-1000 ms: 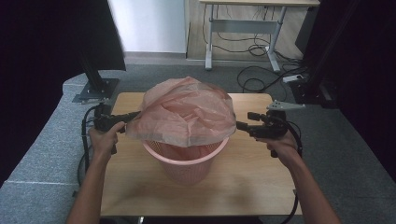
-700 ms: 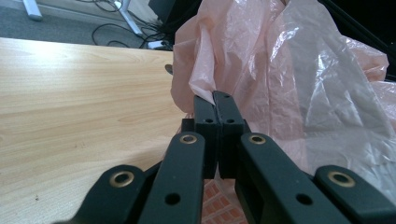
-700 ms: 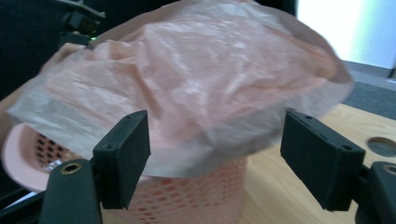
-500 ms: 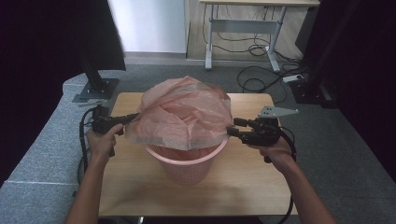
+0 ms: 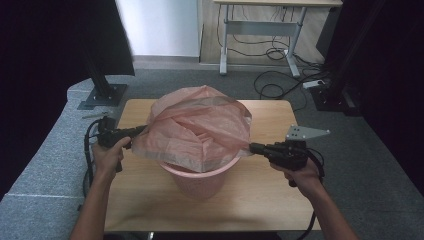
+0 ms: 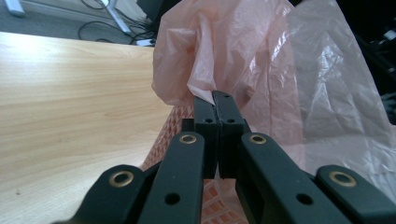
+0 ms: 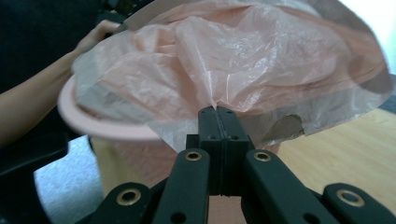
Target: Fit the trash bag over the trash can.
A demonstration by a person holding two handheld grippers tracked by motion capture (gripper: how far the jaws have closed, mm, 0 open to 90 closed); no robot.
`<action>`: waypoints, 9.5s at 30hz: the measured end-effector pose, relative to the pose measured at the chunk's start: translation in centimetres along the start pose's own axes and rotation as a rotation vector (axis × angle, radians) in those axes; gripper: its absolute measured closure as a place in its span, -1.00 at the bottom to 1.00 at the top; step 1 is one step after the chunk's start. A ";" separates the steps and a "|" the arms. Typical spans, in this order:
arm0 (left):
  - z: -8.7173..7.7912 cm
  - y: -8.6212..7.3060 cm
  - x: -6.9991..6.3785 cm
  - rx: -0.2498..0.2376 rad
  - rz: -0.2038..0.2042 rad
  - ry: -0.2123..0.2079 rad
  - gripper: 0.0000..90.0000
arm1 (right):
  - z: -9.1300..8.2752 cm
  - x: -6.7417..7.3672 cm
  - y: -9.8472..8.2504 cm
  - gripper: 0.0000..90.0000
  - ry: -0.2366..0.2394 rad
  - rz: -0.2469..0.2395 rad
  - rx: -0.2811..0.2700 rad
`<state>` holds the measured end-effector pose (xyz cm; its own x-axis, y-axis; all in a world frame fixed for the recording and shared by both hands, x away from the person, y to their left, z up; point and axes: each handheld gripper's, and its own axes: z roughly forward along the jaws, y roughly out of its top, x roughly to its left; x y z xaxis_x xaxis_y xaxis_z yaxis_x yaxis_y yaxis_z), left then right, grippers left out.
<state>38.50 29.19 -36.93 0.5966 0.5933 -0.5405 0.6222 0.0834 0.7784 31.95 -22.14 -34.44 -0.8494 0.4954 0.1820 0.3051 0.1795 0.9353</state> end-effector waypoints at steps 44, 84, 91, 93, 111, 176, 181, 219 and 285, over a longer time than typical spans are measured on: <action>2.0 -2.7 -0.6 0.045 -0.024 -0.110 0.99 | 3.0 -3.7 -6.1 0.99 -0.059 0.026 0.129; 0.7 -4.2 0.5 0.101 0.041 -0.039 0.99 | 4.2 -1.8 -8.5 0.99 0.047 -0.080 0.272; 0.2 -3.9 0.0 0.081 0.065 0.001 0.99 | 3.2 -2.1 -8.2 0.50 0.001 -0.075 0.224; 0.0 -3.8 -0.1 0.075 0.072 0.008 0.99 | 1.9 -2.1 -7.5 0.21 -0.019 -0.067 0.177; -0.1 -2.3 -1.4 0.035 0.099 -0.001 0.99 | -0.2 -1.3 1.5 -0.16 -0.161 -0.148 0.009; 6.9 2.0 0.2 0.138 0.079 0.069 0.99 | 7.9 -12.3 -1.6 0.78 -0.293 0.121 0.189; 5.7 2.4 0.0 0.088 0.091 0.071 0.97 | 5.2 -11.8 0.3 0.45 -0.324 0.085 0.101; 7.6 3.4 -0.4 0.115 0.132 0.071 0.99 | 10.1 -13.5 1.3 0.99 -0.155 -0.013 0.026; 4.0 -0.5 -0.3 0.162 0.092 0.126 0.98 | 2.0 -5.6 -4.9 -0.23 -0.202 0.116 0.092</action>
<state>40.04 25.77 -38.39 0.5930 0.6885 -0.4175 0.6476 -0.0997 0.7554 36.13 -24.10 -40.61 -0.7057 0.6757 0.2131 0.4411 0.1837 0.8784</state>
